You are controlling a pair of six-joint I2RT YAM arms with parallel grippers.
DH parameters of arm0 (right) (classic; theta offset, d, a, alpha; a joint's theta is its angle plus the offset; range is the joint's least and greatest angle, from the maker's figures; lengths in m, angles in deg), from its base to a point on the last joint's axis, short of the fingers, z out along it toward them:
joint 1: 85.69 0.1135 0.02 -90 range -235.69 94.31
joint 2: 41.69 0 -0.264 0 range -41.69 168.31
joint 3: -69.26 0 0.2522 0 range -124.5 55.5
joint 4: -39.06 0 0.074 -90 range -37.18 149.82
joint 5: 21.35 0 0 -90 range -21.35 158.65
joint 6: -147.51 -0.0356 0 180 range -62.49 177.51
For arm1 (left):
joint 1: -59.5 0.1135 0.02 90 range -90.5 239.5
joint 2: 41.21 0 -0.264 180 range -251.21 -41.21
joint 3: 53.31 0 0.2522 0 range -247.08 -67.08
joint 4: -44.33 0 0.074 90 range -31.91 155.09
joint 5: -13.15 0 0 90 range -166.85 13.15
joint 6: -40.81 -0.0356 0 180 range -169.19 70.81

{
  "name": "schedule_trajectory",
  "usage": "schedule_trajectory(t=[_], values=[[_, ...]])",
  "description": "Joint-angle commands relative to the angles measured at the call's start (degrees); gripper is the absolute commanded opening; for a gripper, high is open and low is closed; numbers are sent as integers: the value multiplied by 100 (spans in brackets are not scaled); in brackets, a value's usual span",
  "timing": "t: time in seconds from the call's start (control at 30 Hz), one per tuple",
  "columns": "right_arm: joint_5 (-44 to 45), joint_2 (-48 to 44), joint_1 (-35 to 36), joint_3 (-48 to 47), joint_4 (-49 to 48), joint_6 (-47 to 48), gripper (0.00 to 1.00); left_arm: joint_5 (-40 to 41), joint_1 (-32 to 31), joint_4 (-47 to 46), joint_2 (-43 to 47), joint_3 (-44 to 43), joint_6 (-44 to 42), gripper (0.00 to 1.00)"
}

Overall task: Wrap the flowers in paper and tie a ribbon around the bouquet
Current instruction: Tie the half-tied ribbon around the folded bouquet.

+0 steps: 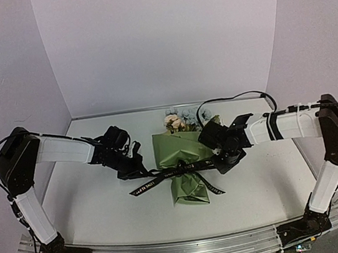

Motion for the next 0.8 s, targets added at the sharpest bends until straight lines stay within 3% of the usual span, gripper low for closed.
schedule_trajectory(t=[0.0,0.37,0.57,0.67,0.77], values=[[774,207,66,-202,481,326,0,356,133,24,369,114,118,0],[1434,502,402,-284,773,541,0,664,343,88,530,332,287,0],[1436,594,572,-432,875,411,0,315,379,-140,525,423,261,0],[870,352,456,-435,821,222,4,136,379,-249,542,424,186,0],[187,-73,350,-304,611,110,16,-76,379,-461,615,459,121,0]])
